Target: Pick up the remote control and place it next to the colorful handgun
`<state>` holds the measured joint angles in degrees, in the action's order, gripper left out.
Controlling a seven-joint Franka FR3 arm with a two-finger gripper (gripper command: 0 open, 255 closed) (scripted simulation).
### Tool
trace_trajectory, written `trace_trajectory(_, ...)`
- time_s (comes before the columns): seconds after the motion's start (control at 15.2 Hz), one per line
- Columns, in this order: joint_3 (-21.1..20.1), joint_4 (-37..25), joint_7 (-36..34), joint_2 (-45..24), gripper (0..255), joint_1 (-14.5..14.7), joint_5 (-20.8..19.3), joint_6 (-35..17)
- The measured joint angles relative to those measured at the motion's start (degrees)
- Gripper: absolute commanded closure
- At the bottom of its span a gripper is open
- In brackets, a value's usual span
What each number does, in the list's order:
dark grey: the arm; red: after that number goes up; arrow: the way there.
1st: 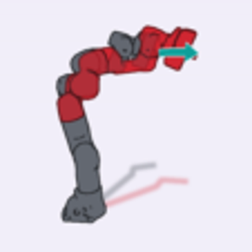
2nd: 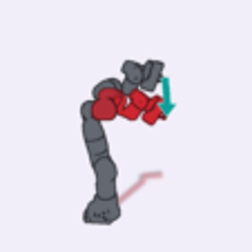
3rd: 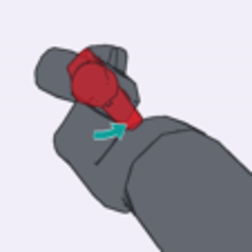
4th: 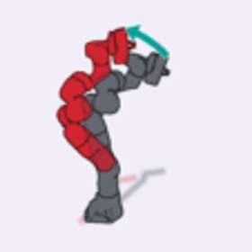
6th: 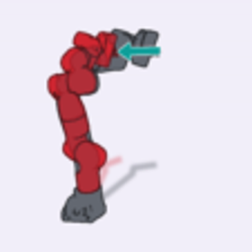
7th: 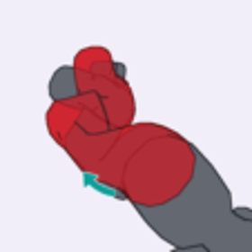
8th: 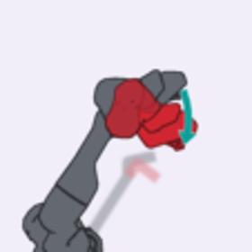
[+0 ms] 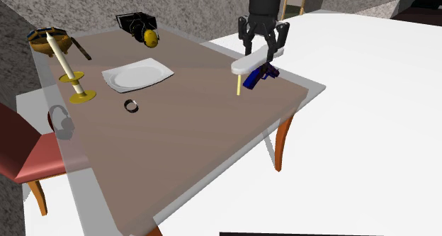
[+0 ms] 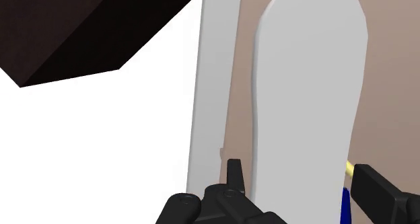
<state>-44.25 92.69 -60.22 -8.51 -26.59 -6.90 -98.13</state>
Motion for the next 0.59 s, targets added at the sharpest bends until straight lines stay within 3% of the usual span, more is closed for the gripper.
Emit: trace_trajectory(0.59, 4.01, -7.68, 8.31, -6.67, 255, -3.79, -3.86, 2.04)
